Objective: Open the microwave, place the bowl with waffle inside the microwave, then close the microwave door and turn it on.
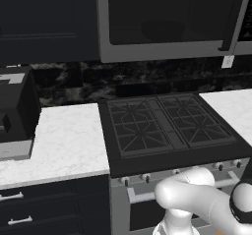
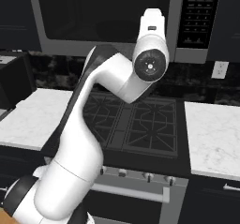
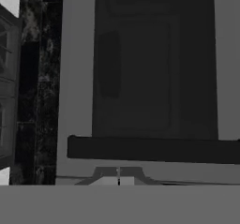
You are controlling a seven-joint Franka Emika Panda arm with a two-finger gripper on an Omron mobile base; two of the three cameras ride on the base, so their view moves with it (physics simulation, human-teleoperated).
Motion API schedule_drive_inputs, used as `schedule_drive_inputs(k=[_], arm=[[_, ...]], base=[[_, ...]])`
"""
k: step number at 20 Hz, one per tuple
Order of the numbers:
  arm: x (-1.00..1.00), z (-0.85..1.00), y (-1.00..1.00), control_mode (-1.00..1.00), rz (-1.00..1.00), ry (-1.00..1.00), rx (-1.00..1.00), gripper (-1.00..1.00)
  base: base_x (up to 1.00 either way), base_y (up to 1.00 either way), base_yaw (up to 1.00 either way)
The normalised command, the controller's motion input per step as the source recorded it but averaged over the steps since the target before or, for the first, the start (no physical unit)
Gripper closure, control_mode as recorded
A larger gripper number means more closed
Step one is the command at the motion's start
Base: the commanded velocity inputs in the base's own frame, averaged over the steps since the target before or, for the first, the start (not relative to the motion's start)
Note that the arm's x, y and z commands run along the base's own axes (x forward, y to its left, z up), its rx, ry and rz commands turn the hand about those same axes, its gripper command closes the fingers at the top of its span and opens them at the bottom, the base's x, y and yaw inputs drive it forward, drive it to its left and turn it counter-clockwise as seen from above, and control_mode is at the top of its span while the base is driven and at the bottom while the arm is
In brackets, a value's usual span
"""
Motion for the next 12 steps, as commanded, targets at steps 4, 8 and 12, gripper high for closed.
schedule_drive_inputs(k=[4, 8, 12], arm=[[-0.05, -0.31, -0.91, -1.0, 0.01, 0.0, 0.0, 1.0], [0.23, -0.45, -0.95, -1.0, 0.0, 0.0, 0.0, 1.0], [0.24, -0.22, -0.24, -1.0, 0.0, 0.03, 0.0, 1.0]], base=[[0.0, 0.0, 0.0], [0.0, 0.0, 0.0], [0.0, 0.0, 0.0]])
